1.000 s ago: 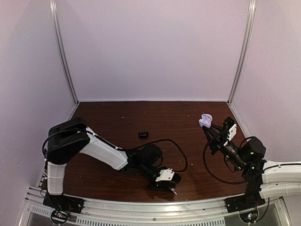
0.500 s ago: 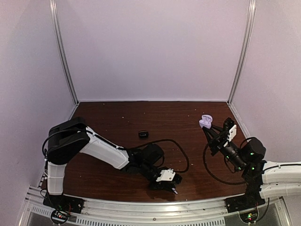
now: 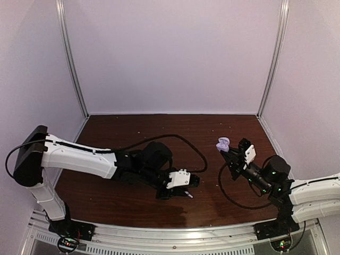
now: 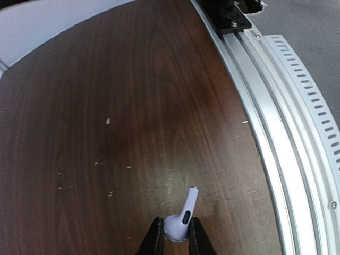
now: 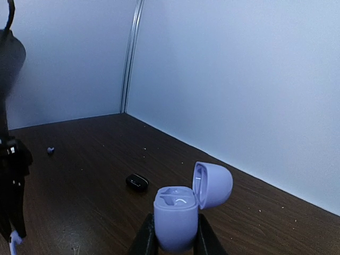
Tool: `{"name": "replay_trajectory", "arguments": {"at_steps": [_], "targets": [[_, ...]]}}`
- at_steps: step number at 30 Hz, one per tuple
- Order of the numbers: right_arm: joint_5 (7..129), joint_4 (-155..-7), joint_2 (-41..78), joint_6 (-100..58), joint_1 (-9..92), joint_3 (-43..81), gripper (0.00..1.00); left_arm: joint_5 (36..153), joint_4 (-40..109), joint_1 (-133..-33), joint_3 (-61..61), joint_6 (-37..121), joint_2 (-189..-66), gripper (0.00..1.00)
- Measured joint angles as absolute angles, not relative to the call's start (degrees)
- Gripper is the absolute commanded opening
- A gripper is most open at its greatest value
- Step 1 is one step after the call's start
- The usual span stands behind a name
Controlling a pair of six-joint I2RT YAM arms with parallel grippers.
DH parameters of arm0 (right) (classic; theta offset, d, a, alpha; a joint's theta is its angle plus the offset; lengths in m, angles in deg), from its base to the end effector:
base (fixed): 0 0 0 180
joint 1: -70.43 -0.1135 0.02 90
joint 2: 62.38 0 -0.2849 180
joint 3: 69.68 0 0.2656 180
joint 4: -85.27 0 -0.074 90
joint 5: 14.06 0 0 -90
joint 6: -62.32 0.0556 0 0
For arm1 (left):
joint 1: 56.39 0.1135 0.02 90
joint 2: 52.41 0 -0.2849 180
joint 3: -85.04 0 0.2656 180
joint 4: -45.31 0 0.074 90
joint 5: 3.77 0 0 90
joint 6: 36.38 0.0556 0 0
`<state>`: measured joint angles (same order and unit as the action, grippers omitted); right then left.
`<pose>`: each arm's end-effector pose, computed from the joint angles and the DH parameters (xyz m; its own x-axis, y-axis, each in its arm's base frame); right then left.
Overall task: Insert the wireless bluetooth earbuds into the charging case
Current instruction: Pick up the right earbud from the center of the board, then insert the right earbud into the right side groove of the charging case.
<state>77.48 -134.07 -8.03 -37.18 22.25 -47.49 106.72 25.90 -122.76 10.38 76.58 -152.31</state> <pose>0.1394 0.1535 0.2198 0.2022 -0.0214 -0.9791 -0.7035 0.6924 -0.1604 0.1421 -0.3733 0.1923 0.1143 0.6503 -0.7510 0.9920 -0.1155 0.0510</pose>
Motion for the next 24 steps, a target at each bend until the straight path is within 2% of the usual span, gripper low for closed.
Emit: {"name": "replay_trajectory", "arguments": {"at_steps": [5, 13, 24], "targets": [[76.2, -134.9, -2.6, -39.6, 21.5, -46.4, 0.0, 95.3, 18.0, -122.2, 8.5, 74.7, -142.8, 0.1], [73.4, -141.5, 4.0, -46.8, 18.3, -44.4, 0.0, 84.4, 9.3, -120.5, -2.1, 69.7, -141.7, 0.1], [69.8, -146.3, 9.6, -55.4, 14.9, -41.5, 0.0, 80.7, 4.1, -119.3, -9.2, 66.2, -143.3, 0.1]]}}
